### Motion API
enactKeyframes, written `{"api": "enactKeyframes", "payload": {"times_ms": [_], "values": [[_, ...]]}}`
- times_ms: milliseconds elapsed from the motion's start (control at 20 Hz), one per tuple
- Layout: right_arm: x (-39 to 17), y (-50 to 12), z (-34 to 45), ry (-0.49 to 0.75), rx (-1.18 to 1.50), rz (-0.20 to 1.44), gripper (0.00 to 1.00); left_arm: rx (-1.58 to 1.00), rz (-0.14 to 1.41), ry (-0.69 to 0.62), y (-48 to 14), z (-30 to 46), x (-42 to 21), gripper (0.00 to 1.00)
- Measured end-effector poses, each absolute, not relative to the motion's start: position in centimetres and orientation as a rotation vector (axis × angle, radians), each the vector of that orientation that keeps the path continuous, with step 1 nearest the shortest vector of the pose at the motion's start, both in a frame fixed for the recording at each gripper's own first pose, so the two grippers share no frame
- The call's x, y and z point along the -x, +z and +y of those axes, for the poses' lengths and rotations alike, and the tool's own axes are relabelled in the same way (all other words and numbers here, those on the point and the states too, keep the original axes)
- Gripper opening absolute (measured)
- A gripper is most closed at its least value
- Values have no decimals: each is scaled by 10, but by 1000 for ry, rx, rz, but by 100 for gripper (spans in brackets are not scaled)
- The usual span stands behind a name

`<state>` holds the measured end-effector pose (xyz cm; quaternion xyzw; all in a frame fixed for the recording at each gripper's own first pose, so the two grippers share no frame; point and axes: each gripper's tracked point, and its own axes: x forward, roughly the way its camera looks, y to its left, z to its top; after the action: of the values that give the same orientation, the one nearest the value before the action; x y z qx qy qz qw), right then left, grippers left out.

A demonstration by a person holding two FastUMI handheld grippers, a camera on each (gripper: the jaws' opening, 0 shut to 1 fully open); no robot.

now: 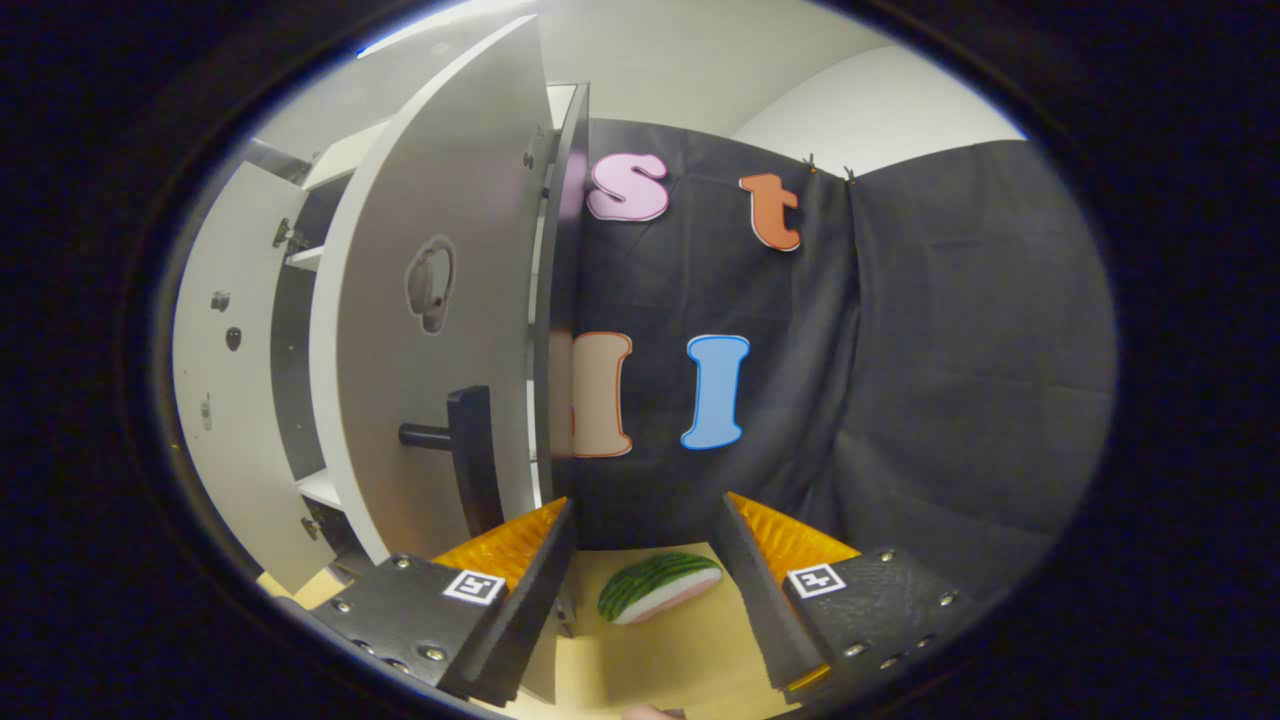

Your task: Grasp the bottle in the cabinet with the left hand and place it on the coaster, then close the right door with the right hand and the left door with the left hand.

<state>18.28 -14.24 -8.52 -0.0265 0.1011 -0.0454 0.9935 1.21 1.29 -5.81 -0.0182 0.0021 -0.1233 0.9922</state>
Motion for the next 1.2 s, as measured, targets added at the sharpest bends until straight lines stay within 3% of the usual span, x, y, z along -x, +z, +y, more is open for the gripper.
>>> {"api": "enactKeyframes", "payload": {"times_ms": [100, 250, 350, 750, 800, 950, 1200], "values": [[-181, -86, -141, -101, 56, 209, 84, 49, 15, -218, -61, 25, -7, 96], [-179, -86, -133, -100, 40, 209, 87, 81, 34, -219, -65, 32, -1, 96], [-177, -86, -118, -70, 29, 204, 90, 92, 42, -210, -67, 38, 1, 96], [-181, -90, -67, 25, -2, 190, 84, 39, 42, -169, -71, 59, -7, 94], [-182, -89, -62, 34, 5, 185, 88, 40, 40, -164, -72, 61, -7, 94], [-184, -89, -47, 3, 3, 178, 84, 47, 53, -146, -78, 71, -9, 96], [-190, -85, -38, -32, 2, 151, 88, 50, 69, -112, -83, 89, -14, 96]]}}
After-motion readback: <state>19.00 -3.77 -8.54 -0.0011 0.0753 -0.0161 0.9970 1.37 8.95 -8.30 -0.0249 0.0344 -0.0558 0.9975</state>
